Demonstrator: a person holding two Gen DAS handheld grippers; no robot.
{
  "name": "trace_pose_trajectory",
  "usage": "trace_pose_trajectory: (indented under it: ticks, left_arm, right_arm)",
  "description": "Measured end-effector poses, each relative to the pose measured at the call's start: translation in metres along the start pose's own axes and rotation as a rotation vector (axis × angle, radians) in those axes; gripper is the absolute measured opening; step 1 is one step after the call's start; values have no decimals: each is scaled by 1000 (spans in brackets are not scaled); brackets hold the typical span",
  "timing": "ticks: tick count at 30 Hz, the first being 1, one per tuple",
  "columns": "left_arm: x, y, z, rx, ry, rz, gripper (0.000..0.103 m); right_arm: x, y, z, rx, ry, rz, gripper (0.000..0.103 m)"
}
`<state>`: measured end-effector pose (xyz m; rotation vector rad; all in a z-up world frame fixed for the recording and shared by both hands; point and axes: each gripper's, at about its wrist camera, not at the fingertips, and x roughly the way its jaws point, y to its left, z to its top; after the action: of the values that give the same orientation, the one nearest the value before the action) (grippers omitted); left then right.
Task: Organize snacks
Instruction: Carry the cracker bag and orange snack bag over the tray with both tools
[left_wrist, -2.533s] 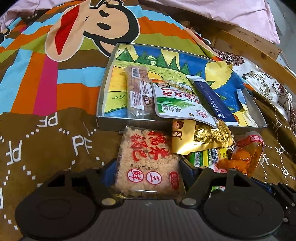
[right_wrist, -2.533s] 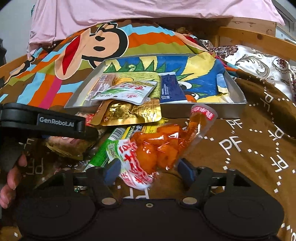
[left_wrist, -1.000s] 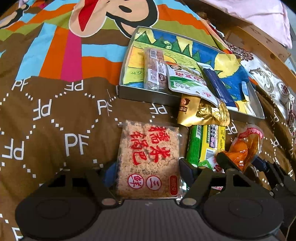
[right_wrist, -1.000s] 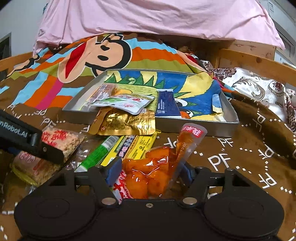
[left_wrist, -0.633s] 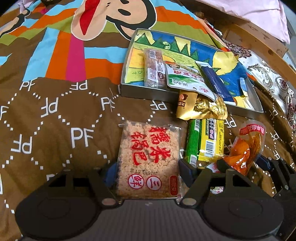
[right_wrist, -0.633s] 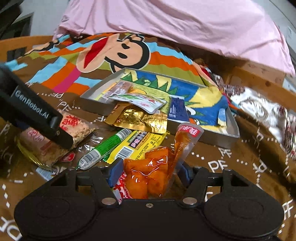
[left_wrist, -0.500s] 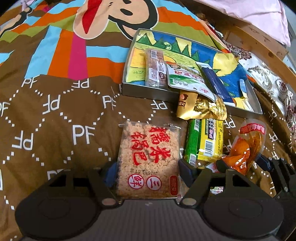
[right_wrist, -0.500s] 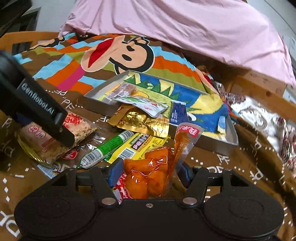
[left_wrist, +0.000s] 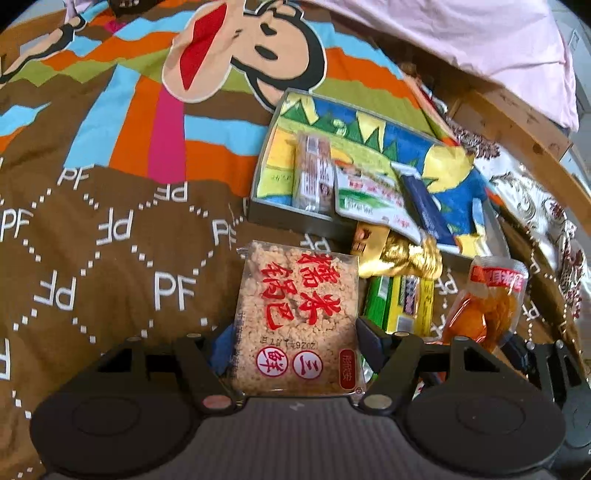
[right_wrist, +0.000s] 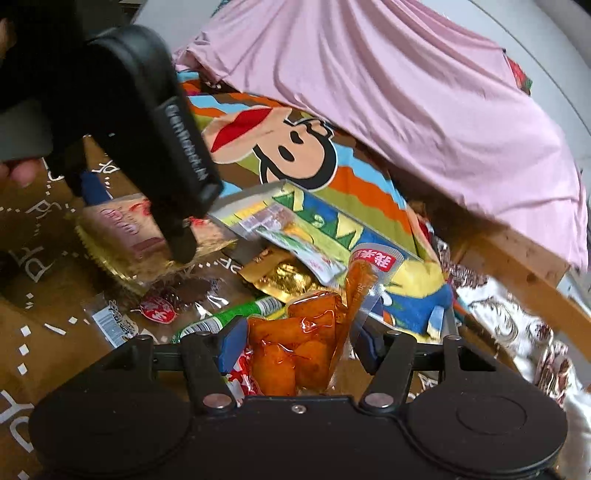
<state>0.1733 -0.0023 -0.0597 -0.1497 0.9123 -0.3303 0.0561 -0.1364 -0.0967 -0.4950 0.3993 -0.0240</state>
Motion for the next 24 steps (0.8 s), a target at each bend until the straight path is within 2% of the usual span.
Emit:
trace_pose_trajectory:
  ticks: [5,15,24]
  left_arm:
    - [-6,-4,6,-7,-64,-23,72]
    - [-11,-2,25,-46,-261,-25,72]
    - [12,-2,58,-19,-340,-20,72]
  right_arm:
    - [0,-9,5,57,-39,-10,63]
    - [-2,-25,17,127,-166,-60,63]
    - [32,-59,31,193,-202,-168,63]
